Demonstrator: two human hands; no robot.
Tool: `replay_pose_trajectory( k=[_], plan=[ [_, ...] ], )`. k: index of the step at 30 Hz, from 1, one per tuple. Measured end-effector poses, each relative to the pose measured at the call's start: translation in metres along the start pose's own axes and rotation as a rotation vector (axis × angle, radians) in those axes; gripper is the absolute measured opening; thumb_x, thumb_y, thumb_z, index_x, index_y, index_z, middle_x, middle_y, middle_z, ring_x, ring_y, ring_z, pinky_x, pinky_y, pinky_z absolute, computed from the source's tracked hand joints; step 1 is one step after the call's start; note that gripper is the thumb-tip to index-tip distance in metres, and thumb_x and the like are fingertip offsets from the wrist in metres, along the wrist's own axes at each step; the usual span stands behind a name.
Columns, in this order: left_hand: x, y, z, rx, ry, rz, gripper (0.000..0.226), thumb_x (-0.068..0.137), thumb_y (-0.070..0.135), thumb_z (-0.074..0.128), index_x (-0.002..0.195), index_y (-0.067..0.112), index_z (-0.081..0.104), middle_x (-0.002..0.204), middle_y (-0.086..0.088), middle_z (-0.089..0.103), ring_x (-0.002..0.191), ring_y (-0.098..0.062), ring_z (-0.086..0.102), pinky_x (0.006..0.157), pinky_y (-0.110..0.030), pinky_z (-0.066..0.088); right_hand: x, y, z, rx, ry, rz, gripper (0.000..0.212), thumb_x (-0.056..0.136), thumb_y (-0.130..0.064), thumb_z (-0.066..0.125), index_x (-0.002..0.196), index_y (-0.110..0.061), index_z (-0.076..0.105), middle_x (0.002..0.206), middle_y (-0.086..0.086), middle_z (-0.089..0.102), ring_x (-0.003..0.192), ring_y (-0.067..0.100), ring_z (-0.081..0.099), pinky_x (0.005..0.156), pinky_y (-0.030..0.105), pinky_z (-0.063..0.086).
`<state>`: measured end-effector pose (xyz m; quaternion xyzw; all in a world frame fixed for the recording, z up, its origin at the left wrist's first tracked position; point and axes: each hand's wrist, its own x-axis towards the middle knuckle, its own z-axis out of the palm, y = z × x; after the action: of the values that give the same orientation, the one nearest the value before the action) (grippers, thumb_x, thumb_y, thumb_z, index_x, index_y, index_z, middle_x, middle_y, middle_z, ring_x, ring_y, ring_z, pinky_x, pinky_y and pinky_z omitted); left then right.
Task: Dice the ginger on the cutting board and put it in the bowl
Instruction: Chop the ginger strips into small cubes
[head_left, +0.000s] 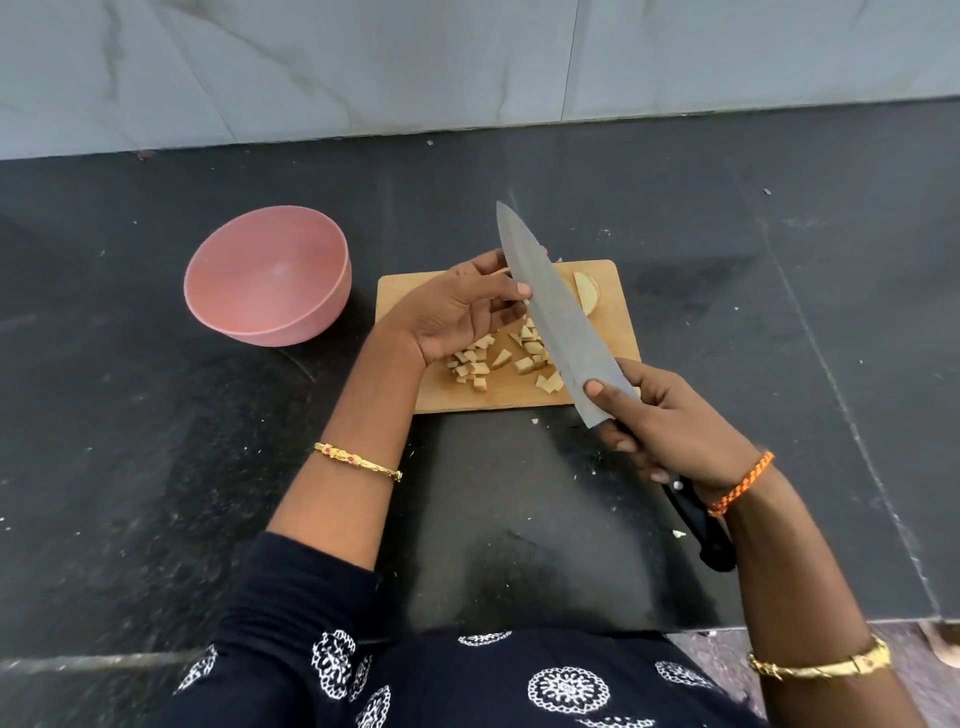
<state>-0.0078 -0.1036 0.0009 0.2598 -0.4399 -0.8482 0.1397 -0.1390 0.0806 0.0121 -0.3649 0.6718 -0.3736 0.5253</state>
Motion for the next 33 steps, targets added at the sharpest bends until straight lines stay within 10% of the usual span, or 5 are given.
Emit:
replay_pose_trajectory(
  k=[6,15,29,33],
  plan=[
    [-0.007,0.000,-0.004,0.019,0.041,-0.048,0.020,0.087,-0.002,0.054,0.101,0.010,0.060,0.091,-0.004,0.067,0.081,-0.011,0.062,0.074,-0.016,0.055,-0.002,0.002,0.001,0.046,-0.004,0.007,0.017,0.097,-0.027,0.046,0.104,-0.016,0.057,0.050,0.002,0.039,0.031,0.010,0.026,0.031,0.014,0.026],
    [-0.015,0.016,0.010,0.851,0.309,-0.044,0.015,0.086,0.016,0.066,0.098,0.011,0.073,0.097,-0.001,0.071,0.089,-0.012,0.069,0.086,-0.026,0.054,0.017,-0.004,-0.001,0.120,0.291,-0.002,0.013,0.099,-0.022,0.044,0.096,-0.014,0.054,0.050,0.001,0.039,0.030,0.006,0.027,0.029,0.015,0.025],
    [-0.013,0.012,0.016,1.247,0.493,0.111,0.013,0.073,0.010,0.077,0.083,0.017,0.073,0.077,0.002,0.071,0.066,-0.007,0.068,0.074,-0.031,0.058,0.036,-0.033,-0.006,-0.049,0.446,-0.046,0.019,0.098,-0.026,0.044,0.107,-0.014,0.055,0.064,0.002,0.047,0.033,0.001,0.041,0.032,0.017,0.034],
    [-0.006,0.015,0.012,1.373,0.484,0.150,0.037,0.080,0.013,0.066,0.116,0.022,0.064,0.101,0.004,0.068,0.088,-0.011,0.063,0.089,-0.039,0.052,0.032,-0.022,-0.013,-0.099,0.509,-0.007,0.025,0.095,-0.026,0.046,0.106,-0.006,0.057,0.064,0.002,0.052,0.047,0.009,0.044,0.039,0.023,0.038]
  ],
)
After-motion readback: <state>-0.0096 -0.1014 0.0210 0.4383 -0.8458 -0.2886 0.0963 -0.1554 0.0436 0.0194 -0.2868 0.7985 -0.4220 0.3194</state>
